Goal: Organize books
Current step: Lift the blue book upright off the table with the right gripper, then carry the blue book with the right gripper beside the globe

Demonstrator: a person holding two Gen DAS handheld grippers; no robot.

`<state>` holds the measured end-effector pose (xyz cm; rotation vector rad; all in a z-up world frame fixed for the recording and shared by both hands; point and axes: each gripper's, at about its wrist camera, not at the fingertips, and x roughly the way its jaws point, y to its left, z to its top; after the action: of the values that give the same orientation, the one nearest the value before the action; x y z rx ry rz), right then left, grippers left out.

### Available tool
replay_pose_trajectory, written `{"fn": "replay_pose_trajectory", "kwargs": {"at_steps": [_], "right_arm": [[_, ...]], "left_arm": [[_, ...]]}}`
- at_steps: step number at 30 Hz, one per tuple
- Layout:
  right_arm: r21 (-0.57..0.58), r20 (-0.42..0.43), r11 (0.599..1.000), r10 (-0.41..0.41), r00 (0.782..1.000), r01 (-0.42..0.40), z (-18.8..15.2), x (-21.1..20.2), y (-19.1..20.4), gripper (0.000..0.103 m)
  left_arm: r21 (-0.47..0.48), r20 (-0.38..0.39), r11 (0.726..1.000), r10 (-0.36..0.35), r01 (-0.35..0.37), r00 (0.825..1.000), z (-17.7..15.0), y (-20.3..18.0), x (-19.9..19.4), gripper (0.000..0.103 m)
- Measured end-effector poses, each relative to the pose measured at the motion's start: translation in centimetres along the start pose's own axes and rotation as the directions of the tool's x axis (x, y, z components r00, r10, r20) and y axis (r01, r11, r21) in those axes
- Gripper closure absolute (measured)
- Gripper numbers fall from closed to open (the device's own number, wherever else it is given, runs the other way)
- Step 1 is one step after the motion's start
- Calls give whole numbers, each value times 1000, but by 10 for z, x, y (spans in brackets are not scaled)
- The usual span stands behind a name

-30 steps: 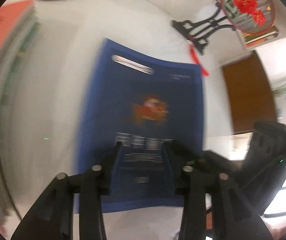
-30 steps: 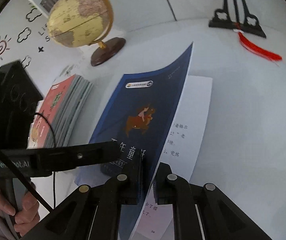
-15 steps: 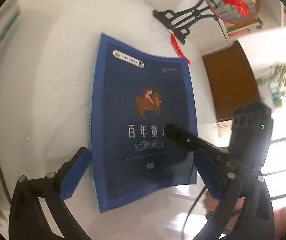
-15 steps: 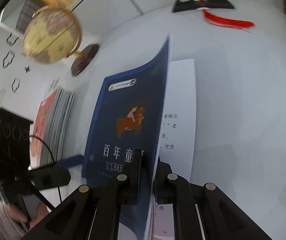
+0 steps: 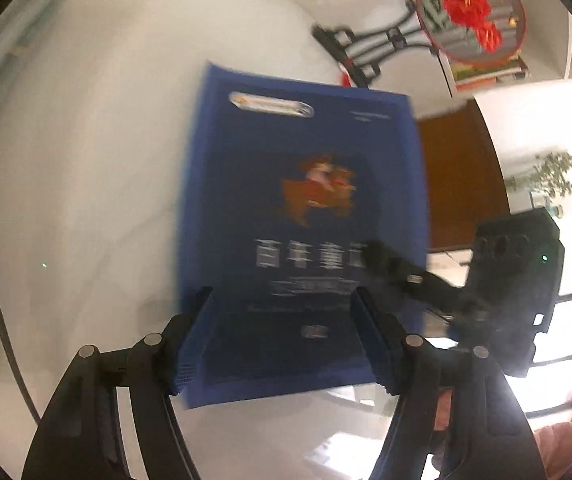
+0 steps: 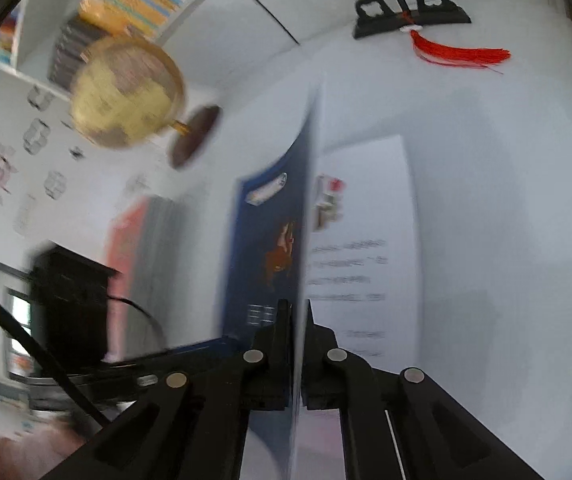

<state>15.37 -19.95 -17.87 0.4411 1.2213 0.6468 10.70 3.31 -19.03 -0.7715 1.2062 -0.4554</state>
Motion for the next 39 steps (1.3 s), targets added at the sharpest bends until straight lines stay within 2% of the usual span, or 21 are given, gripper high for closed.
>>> {"fn": "replay_pose_trajectory", "kwargs": {"at_steps": [3, 6, 9, 12, 14, 15, 17, 20, 22, 25, 30, 35, 39], "right_arm": [[18, 1, 997, 78, 997, -78, 3, -6, 10, 101], [33, 4, 988, 151, 989, -151, 2, -8, 21, 100], [20, 7, 978, 208, 978, -209, -2, -18, 38, 100], [22, 13, 964, 266, 964, -266, -2, -26, 54, 100], [10, 11, 957, 289, 957, -289, -4, -33, 63, 100], [2, 5, 952, 306, 952, -306, -5, -36, 68, 100], [-34, -3, 952, 304, 953, -304, -8, -39, 82, 100], [-97, 7, 952, 293, 956, -291, -8, -47, 104, 100], [-131, 11, 951, 283, 959, -279, -8, -48, 119, 100], [-112, 24, 940, 328, 945, -323, -8, -44, 133, 100], [-120, 75, 929, 361, 930, -351, 3, -23, 174, 100], [-143, 86, 933, 344, 935, -330, 2, 21, 217, 100], [-136, 60, 945, 309, 949, -299, -7, 64, 240, 100]], "left_arm": [[-39, 33, 999, -19, 21, 999, -5, 17, -25, 29], [-91, 28, 995, -29, 31, 999, -1, 27, -24, 29], [-139, 40, 983, -118, 122, 992, -2, 33, -27, 29], [-178, 86, 953, -233, 245, 969, -3, 31, -35, 22], [-212, 134, 906, -344, 366, 929, -5, 33, -46, 20], [-221, 154, 887, -378, 405, 913, -5, 32, -52, 19], [-191, 192, 878, -404, 438, 894, -4, 24, -70, 18], [-123, 244, 894, -394, 432, 886, -2, 11, -105, 18], [-90, 284, 897, -394, 434, 874, -2, 12, -132, 18], [-43, 315, 907, -386, 420, 867, 3, 13, -162, 18], [-5, 345, 939, -321, 344, 882, 15, 30, -205, 18], [-25, 404, 957, -254, 289, 879, 28, 75, -238, 18], [-52, 365, 970, -202, 236, 909, 41, 113, -238, 18]]}}
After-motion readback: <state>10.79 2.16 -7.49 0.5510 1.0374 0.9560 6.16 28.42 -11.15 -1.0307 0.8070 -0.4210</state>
